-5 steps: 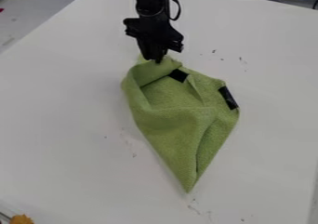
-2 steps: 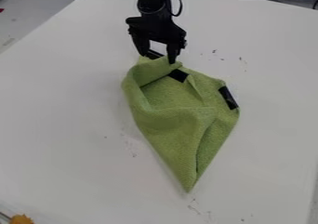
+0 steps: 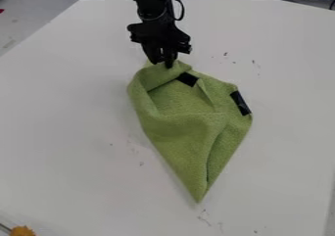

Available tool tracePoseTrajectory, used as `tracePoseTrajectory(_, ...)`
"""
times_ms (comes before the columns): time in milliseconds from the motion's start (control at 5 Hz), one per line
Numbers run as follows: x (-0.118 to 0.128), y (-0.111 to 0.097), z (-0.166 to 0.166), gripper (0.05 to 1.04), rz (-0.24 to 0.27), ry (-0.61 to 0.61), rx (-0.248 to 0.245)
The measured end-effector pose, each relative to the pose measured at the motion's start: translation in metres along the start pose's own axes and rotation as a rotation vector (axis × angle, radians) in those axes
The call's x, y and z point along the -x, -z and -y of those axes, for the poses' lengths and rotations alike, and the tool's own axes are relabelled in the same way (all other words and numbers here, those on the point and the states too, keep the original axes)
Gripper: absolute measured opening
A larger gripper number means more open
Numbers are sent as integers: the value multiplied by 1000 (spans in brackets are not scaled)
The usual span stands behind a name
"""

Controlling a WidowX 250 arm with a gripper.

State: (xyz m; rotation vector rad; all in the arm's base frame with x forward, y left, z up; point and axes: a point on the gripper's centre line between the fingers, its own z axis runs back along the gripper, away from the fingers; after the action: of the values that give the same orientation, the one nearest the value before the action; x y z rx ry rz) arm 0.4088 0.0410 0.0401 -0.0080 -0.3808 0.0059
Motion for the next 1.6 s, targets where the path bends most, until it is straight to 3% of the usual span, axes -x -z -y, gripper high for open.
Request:
tracePoseTrajectory(200, 6, 7, 0, 141, -19, -2, 5)
tracePoseTrajectory(400, 7, 7, -1, 56, -30, 17, -3)
tracePoseTrajectory(600, 3, -10, -15, 52, -26, 32, -96)
tracePoseTrajectory(800, 1, -41, -32, 52, 29, 27, -184)
tracePoseTrajectory(1200, 43, -25, -75, 52, 67, -111, -149)
tracePoseTrajectory(1400, 56, -20, -89, 52, 118, -168, -127)
tracePoseTrajectory(1600, 60, -18, -97, 74, 127, -186, -119)
